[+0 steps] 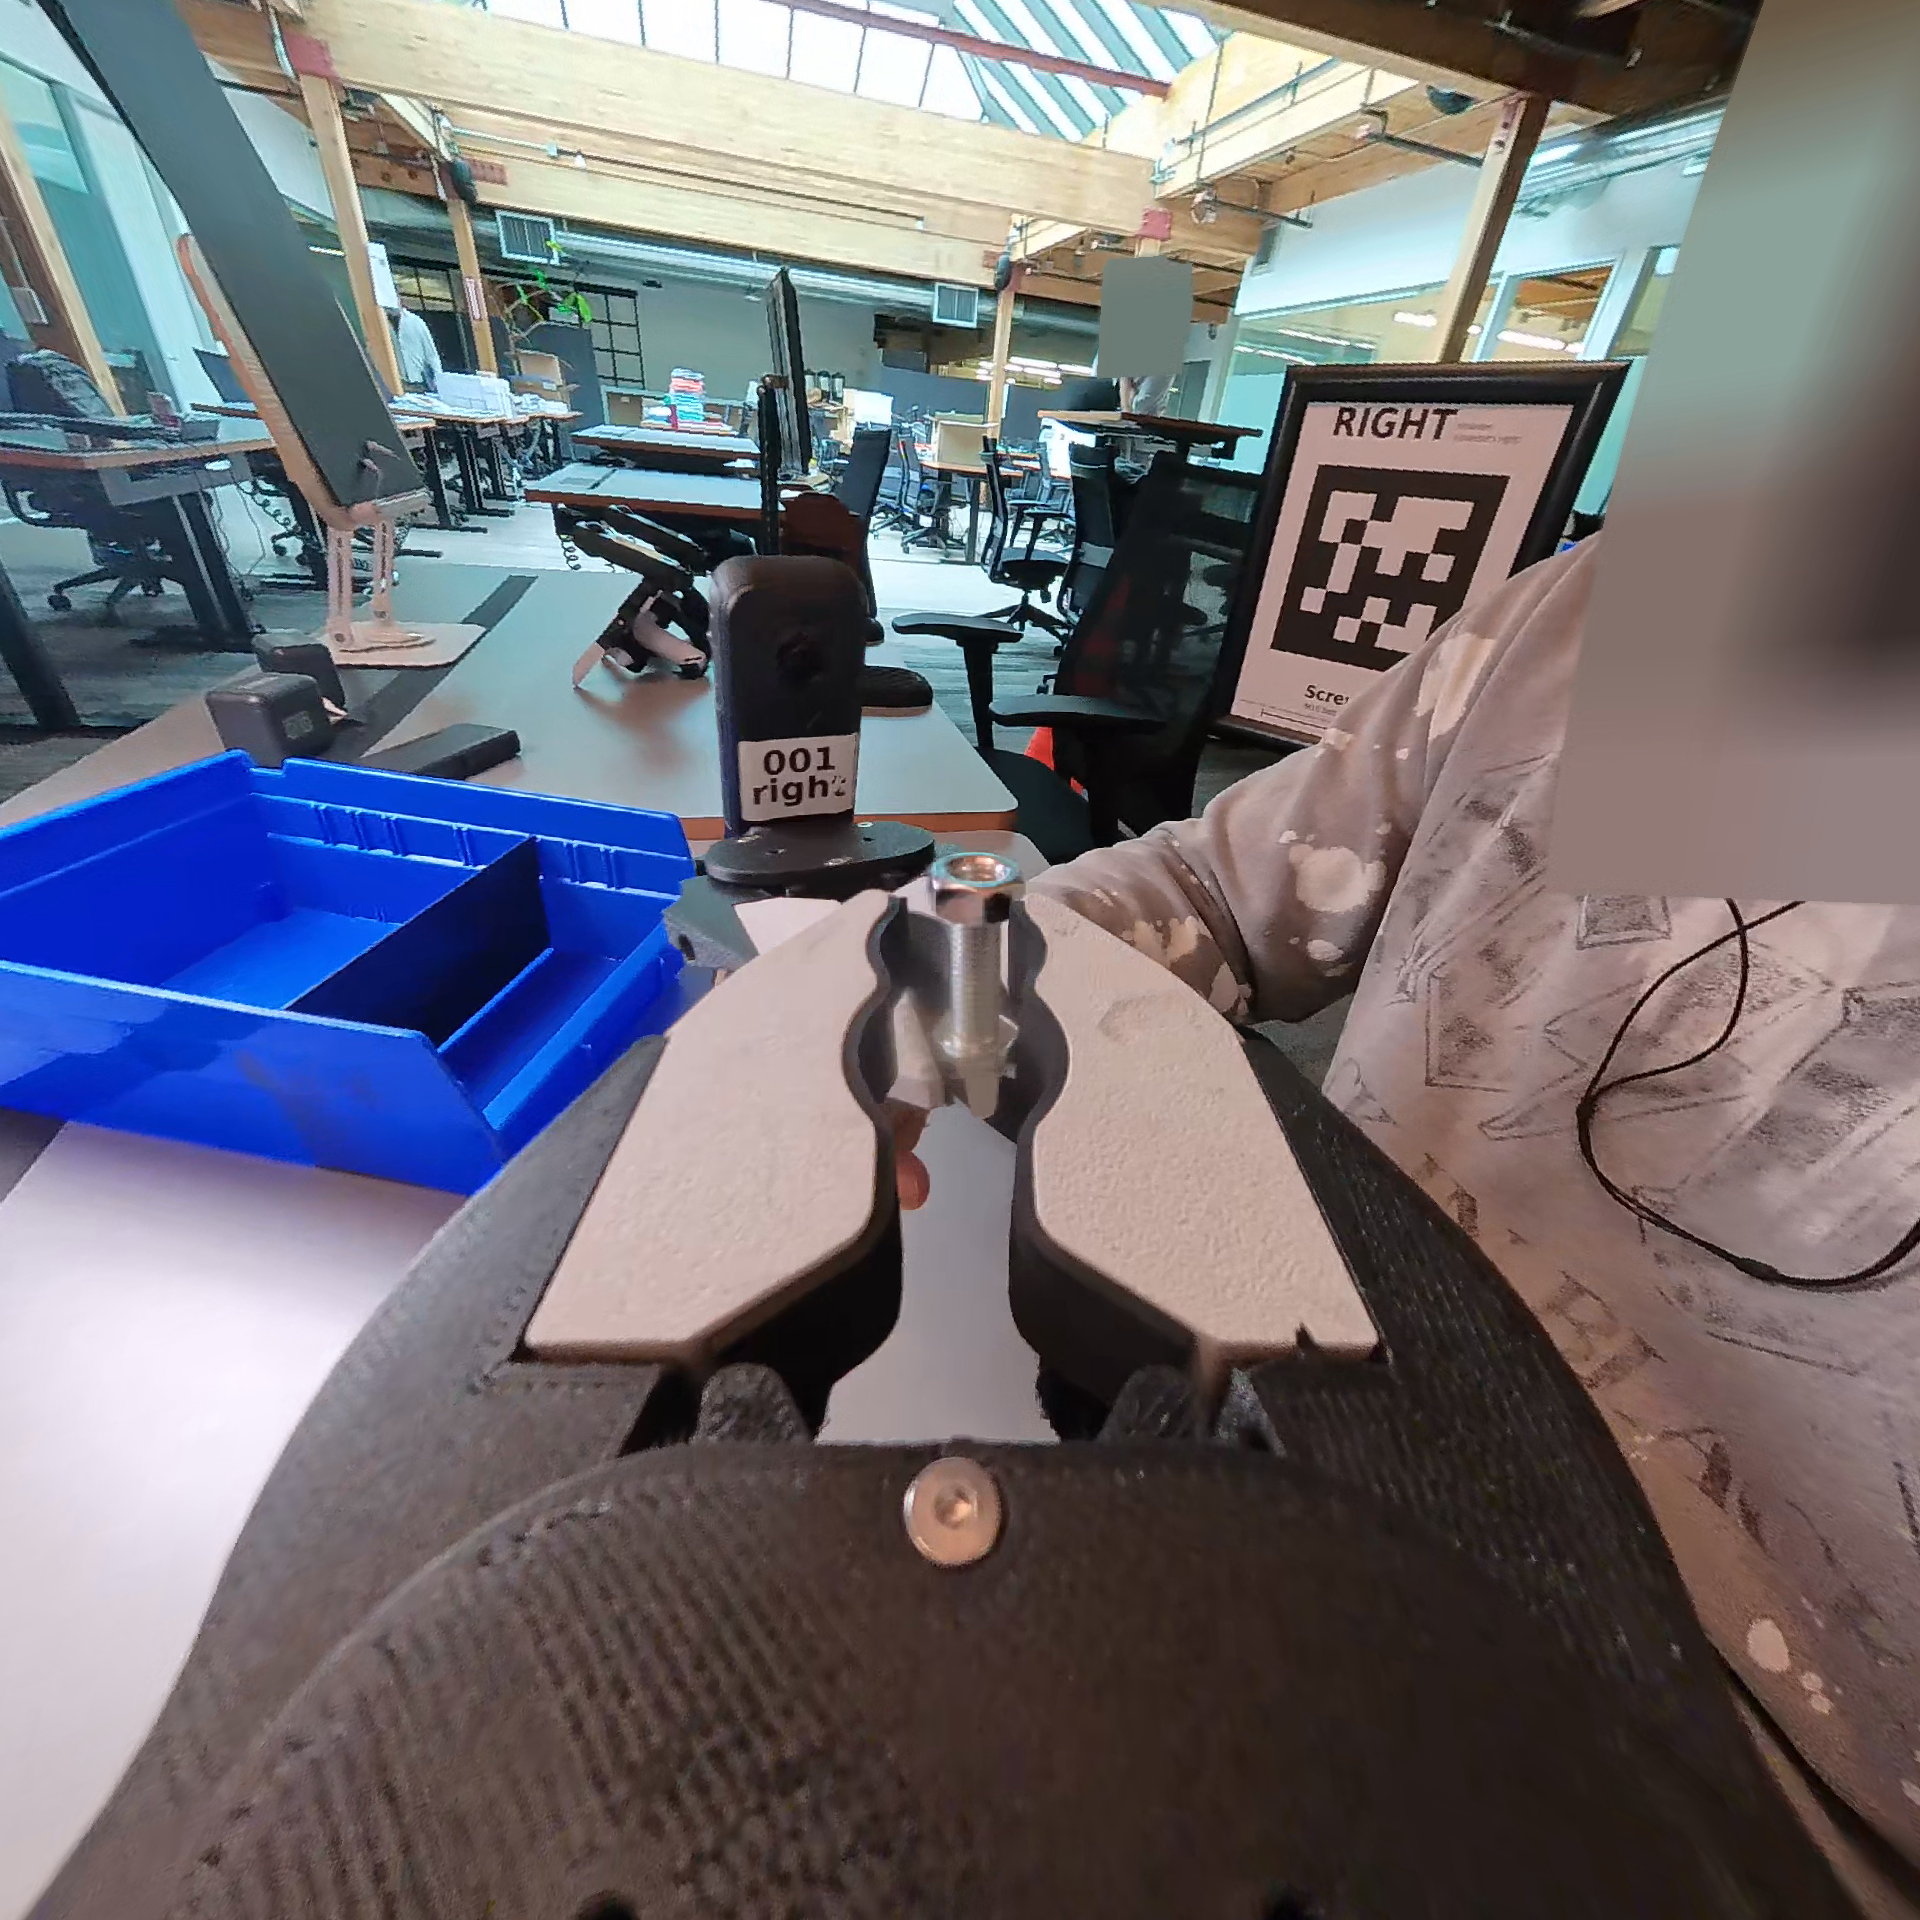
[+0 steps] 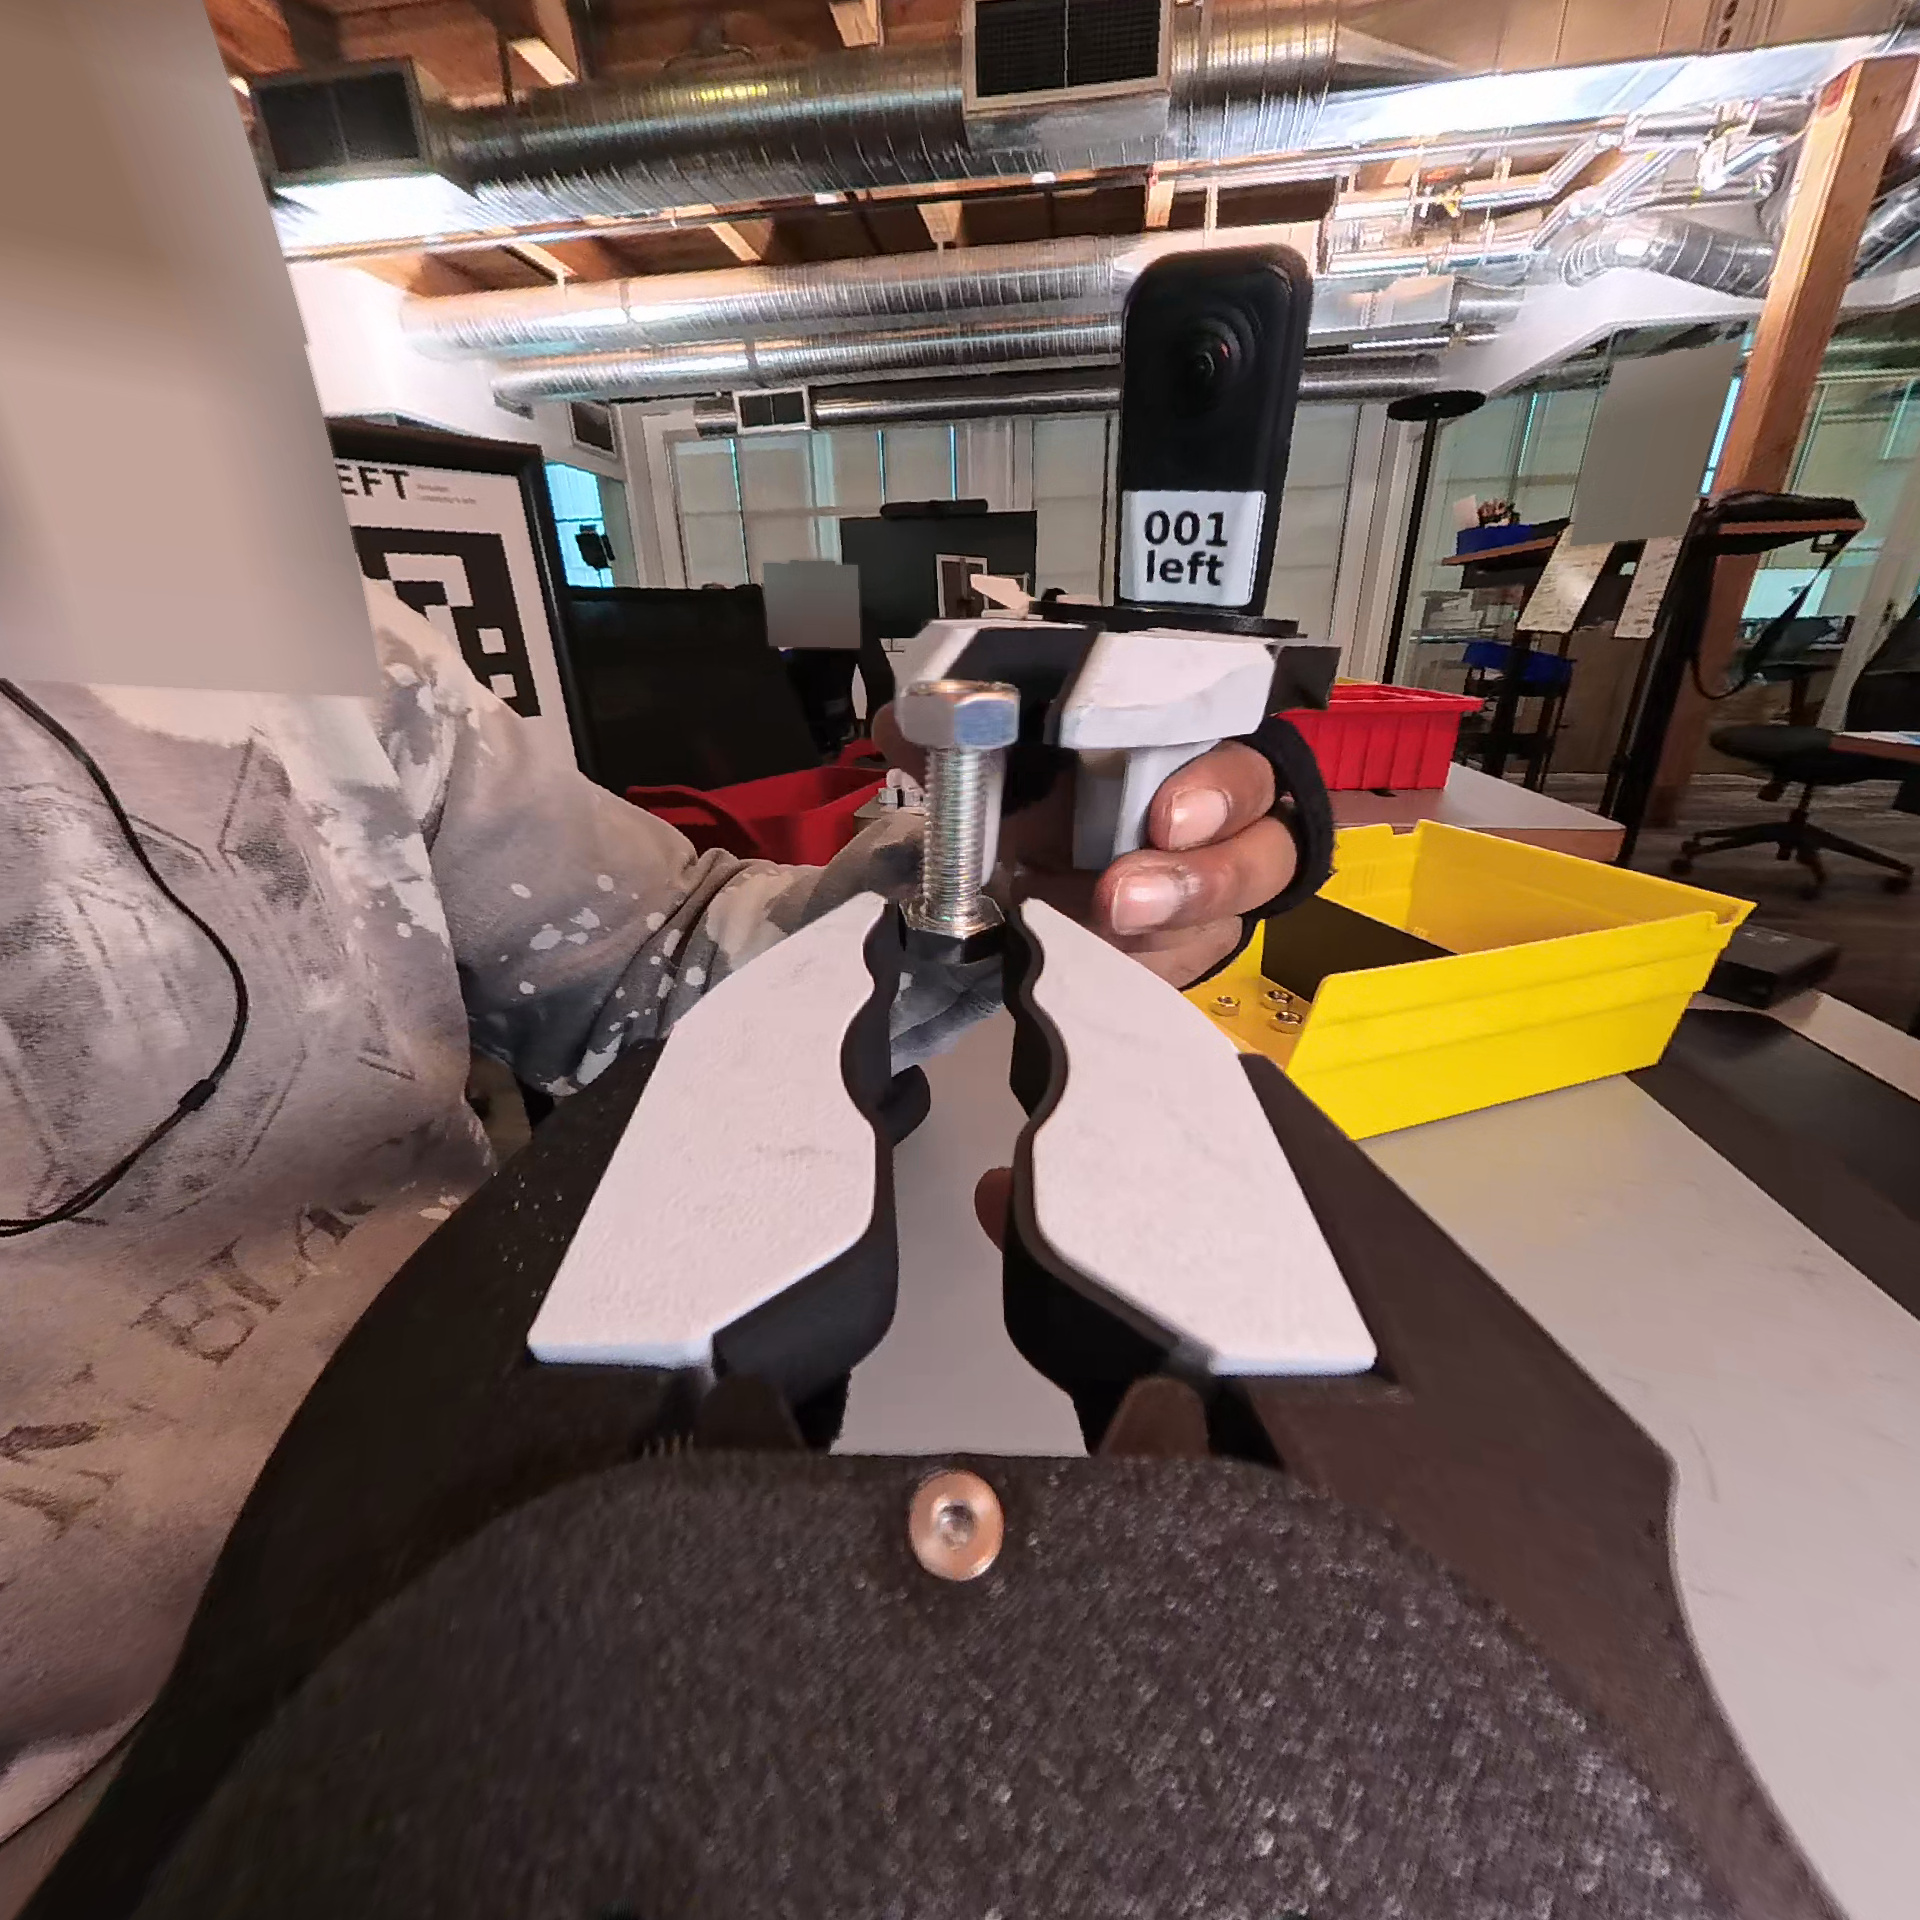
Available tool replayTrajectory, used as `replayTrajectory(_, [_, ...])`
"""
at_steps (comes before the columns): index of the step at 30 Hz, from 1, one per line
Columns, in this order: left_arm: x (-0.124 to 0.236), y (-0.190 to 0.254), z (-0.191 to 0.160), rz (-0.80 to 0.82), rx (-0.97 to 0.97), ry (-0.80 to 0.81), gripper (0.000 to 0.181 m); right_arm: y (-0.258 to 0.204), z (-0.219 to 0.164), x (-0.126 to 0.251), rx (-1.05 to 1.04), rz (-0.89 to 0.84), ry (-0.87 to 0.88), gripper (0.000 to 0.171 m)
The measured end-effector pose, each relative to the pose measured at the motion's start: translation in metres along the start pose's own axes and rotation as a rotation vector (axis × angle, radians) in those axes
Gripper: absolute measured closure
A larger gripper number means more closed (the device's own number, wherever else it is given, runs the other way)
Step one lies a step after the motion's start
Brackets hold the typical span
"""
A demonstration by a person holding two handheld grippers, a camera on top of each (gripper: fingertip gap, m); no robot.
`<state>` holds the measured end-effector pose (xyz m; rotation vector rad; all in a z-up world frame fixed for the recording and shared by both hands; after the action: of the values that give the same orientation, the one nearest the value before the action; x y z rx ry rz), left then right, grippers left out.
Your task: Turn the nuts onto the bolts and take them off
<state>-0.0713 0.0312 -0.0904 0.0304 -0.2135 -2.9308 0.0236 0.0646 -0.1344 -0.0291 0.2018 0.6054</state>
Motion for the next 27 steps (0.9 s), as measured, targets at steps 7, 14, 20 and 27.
replayTrajectory(7, [0.010, -0.009, -0.001, 0.056, 0.010, 0.029, 0.164, 0.000, 0.002, 0.000, 0.003, -0.006, 0.005, 0.153])
replayTrajectory(14, [0.004, -0.016, 0.003, 0.164, 0.004, 0.099, 0.153, 0.020, 0.002, 0.010, 0.030, -0.205, -0.006, 0.152])
replayTrajectory(20, [0.007, -0.034, -0.004, 0.317, 0.013, 0.113, 0.162, 0.020, 0.006, 0.013, 0.051, -0.225, 0.011, 0.153])
replayTrajectory(27, [0.006, -0.028, 0.000, 0.263, 0.029, 0.174, 0.152, 0.026, 0.005, 0.016, 0.034, -0.271, -0.007, 0.153])
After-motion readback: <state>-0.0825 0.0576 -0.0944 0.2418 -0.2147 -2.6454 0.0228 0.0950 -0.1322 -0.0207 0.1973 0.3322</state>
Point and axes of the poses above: each gripper's, where its closed fingertips meet, x back along the fingers, z out of its top, y = z × x across the jaws, the point moved 6 cm from there along x, back along the fingers, and after that the axes turned 3 degrees about x, right-handed, at the moved point
